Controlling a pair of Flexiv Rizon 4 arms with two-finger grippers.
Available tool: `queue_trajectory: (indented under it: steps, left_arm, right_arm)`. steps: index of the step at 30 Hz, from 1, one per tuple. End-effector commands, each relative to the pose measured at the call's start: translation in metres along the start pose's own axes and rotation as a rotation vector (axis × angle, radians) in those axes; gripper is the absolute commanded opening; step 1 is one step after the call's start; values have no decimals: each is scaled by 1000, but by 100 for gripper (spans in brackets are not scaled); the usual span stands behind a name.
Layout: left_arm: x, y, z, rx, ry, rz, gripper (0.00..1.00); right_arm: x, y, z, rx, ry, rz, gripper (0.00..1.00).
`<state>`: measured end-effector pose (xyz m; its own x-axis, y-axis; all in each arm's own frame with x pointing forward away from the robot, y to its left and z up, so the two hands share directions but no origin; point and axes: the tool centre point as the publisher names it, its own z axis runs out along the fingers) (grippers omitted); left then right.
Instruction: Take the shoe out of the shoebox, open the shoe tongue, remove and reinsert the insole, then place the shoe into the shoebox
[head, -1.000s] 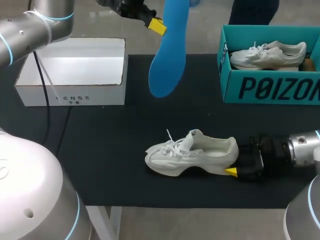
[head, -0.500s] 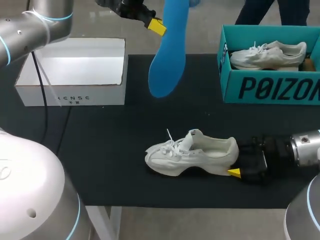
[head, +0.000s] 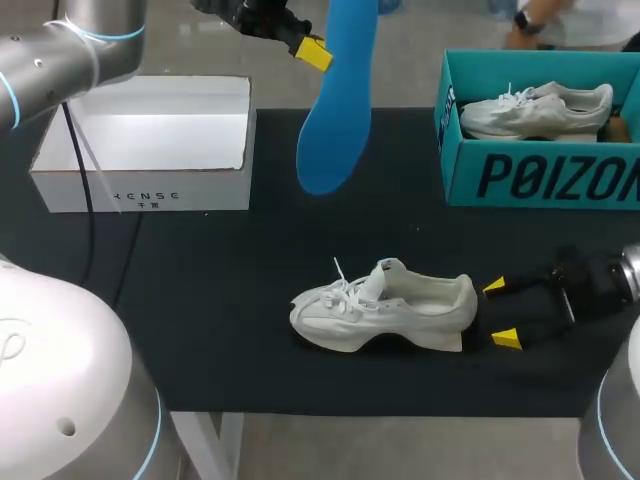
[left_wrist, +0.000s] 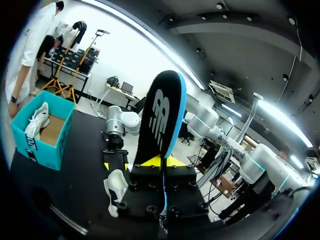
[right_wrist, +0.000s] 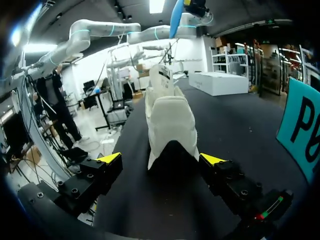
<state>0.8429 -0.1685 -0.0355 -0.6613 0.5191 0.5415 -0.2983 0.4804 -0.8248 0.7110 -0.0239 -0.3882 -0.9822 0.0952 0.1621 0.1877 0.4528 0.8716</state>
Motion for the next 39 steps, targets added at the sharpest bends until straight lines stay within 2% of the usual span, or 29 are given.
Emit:
queue_trajectory:
  steps: [1,5,15,25,28,31,39]
  left_arm:
    - [0,1,1,1,-2,1,0]
    - [0,1,1,1,-2,1,0]
    - [0,1,1,1,-2,1,0]
    - [0,1,1,1,-2,1,0]
    - [0,1,1,1,-2,1,0]
    - [0,1,1,1,-2,1,0]
    - [0,1,1,1,-2,1,0]
  right_arm:
    - [24,28,-25,275,-66,49,100]
    - [28,37,-35,423,-90,75,100]
    - [30,54,-55,700,-127,124,100]
    - [43,63,-76,805,-212,184,100]
    - [44,68,-81,805,-233,163,100]
    - [42,73,-82,837,-236,165,100]
    - [30,81,-79,863,-216,141,100]
